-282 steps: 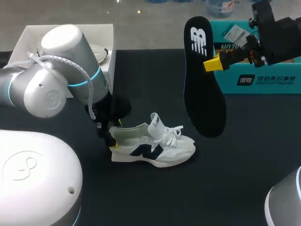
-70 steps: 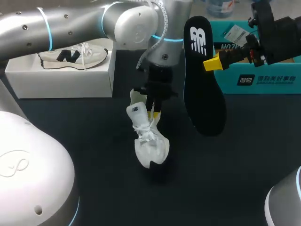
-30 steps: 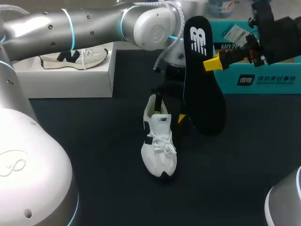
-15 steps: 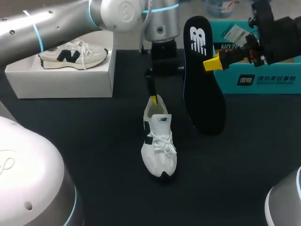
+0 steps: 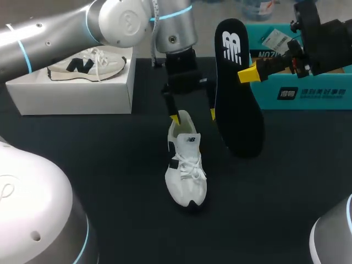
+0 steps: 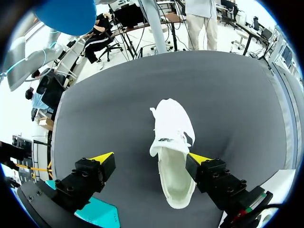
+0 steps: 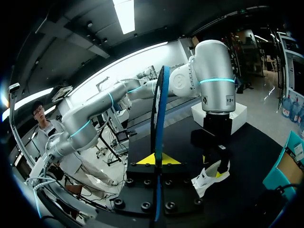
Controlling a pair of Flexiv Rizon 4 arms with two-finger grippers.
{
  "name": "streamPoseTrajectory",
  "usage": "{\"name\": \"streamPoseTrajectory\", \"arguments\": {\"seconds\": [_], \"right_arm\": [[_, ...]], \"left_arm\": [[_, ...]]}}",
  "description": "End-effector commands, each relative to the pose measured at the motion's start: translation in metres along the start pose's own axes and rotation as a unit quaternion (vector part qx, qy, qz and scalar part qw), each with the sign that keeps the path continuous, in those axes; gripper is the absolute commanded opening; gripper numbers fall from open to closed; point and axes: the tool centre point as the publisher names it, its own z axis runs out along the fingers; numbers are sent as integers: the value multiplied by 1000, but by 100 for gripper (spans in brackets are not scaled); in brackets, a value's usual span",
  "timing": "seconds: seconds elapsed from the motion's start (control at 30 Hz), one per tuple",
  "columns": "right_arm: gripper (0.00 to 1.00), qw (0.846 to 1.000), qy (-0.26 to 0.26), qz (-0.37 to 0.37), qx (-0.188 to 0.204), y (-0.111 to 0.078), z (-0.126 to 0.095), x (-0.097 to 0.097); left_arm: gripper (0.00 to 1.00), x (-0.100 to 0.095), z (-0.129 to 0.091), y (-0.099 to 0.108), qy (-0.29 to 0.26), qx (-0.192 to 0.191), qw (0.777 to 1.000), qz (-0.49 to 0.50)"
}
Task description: Take the shoe out of the shoebox, open the shoe tongue, remove and reinsert the insole, then place the shoe into the shoebox
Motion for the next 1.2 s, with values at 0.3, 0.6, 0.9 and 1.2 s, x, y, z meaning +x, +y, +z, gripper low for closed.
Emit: {"name": "streamPoseTrajectory", "arguments": {"seconds": [0.3,0.6,0.9,1.2], "right_arm": [[6,1000,1,0,1,1,1,-1],[0,998,38,26,-36,-3,-21,-15],[0,988,77,114,-75,-11,-44,-24],[0,976,90,192,-53,-17,-53,-47]], "left_arm": [[100,-6,-7,-3,-48,-7,999,-22],[100,-31,-38,-23,-191,-37,980,-48],[100,-42,-59,-40,-319,-30,947,-31],[100,-48,-74,-52,-390,-44,920,8]]}}
